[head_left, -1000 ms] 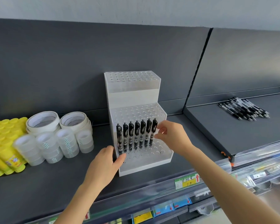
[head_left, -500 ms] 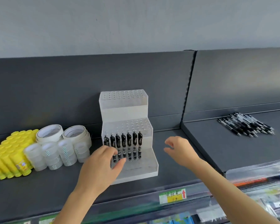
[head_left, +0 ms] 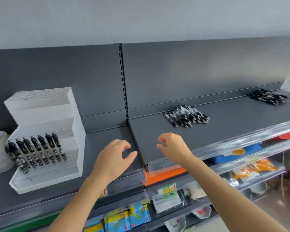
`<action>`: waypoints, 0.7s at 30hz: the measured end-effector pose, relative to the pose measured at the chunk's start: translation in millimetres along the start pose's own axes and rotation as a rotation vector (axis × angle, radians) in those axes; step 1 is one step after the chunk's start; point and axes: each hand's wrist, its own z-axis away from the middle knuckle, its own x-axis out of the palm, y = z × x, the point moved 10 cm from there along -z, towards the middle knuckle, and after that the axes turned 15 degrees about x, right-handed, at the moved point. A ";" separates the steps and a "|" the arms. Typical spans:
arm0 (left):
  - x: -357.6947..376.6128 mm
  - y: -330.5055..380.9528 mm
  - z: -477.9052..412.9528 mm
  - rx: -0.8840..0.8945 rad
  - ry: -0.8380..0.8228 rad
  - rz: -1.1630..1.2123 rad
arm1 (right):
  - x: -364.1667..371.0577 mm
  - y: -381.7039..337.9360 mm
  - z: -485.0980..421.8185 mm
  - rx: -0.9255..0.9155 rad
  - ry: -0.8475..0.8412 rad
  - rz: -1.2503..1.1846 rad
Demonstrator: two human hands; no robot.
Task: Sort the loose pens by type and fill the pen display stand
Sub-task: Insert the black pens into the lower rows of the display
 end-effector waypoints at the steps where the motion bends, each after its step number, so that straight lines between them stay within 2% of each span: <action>1: 13.1 12.4 -9.0 0.015 -0.020 0.012 | -7.5 15.5 -1.8 0.019 0.003 -0.008; 9: 113.0 98.2 -107.8 0.170 -0.204 0.017 | -79.7 144.3 -28.0 0.180 0.105 -0.003; 17: 218.9 198.7 -239.4 0.333 -0.214 0.144 | -160.4 282.0 -90.9 0.324 0.191 0.022; 21: 273.1 236.4 -307.3 0.341 -0.251 0.177 | -197.9 345.3 -131.0 0.378 0.200 0.036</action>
